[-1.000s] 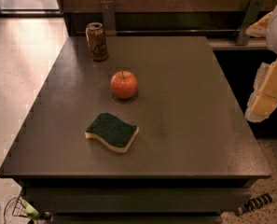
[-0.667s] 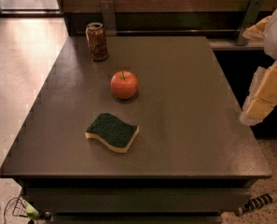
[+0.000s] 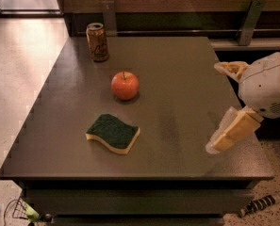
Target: Move sponge near orange can
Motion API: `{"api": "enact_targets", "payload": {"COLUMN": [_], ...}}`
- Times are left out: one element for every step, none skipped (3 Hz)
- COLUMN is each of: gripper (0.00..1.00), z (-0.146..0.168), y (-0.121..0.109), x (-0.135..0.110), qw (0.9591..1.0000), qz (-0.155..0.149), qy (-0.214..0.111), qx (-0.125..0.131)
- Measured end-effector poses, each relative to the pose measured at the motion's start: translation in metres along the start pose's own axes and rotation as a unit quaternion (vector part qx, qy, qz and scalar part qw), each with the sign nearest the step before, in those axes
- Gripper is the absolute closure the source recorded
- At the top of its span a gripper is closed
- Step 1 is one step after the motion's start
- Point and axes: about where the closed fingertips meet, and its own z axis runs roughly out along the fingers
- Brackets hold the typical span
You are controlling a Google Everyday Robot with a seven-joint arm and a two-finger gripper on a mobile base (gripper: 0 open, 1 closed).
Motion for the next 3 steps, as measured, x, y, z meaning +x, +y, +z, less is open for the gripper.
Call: {"api": "enact_targets", "payload": {"gripper": [0.0, 0.0, 0.0], "z": [0.03, 0.052, 0.052], "y": [0.016, 0.029, 0.029], "x": [-0.023, -0.046, -0.046], "qw": [0.9958, 0.9859, 0.986], "qz": [0.027, 0.064, 0.063], "qy": [-0.085, -0.149, -0.148], "qx": [-0.024, -0.043, -0.043]}}
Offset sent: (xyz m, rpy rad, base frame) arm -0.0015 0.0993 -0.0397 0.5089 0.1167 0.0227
